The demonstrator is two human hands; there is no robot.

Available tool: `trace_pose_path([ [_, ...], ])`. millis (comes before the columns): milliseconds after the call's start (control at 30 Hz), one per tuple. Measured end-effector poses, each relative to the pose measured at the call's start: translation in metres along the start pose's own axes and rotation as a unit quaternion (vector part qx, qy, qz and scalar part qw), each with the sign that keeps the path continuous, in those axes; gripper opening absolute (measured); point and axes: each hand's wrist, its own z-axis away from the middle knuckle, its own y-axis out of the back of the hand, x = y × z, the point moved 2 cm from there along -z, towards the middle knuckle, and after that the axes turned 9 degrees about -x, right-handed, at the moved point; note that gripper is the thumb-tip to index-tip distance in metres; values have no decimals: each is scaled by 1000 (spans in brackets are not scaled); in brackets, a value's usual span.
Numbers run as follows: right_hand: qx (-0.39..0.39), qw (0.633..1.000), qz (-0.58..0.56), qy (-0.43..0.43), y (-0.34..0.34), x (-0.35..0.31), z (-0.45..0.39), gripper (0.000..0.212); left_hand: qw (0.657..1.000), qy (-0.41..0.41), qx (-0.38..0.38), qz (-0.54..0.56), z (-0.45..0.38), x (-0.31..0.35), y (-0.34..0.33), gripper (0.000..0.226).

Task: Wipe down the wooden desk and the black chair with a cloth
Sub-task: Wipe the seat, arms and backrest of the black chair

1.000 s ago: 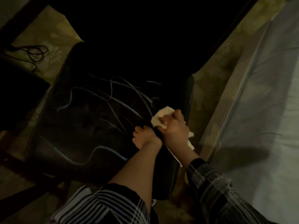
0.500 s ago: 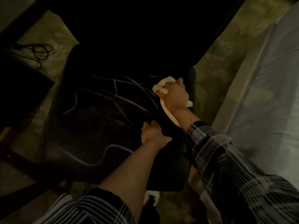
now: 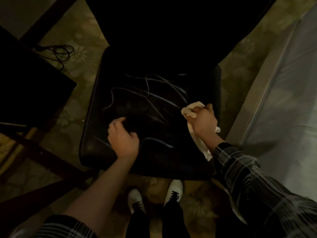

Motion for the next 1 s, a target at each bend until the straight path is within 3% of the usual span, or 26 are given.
trace_pose_path([
  [100,13,999,-31,-13,-21,-11,31,40,994,87,-55,-46,-3,-37,11,73],
  [200,6,999,-54,0,-49,-28,66,38,971,72,-168,-151,0,-56,5,72],
  [267,-5,998,-68,-6,-67,-41,87,35,956,66,-200,-204,1,-59,4,73],
  [333,-51,997,-48,10,-87,-51,112,35,940,62,-218,-254,1,-59,5,78],
  [433,-122,987,4,101,-97,-53,136,32,927,67,-230,-289,1,-56,7,80],
  [533,-70,991,-7,112,-78,-30,102,26,920,65,-234,-307,2,-52,4,81],
  [633,4,999,36,36,-50,2,50,50,916,60,-234,-320,2,-55,0,82],
  [767,28,999,-5,-32,-73,-24,82,37,908,55,-242,-338,4,-57,0,85],
  [900,-63,997,-44,3,-116,-56,152,35,889,57,-265,-370,3,-51,5,83],
  [1000,-111,991,-28,68,-100,-51,151,35,886,60,-269,-372,0,-47,7,85],
])
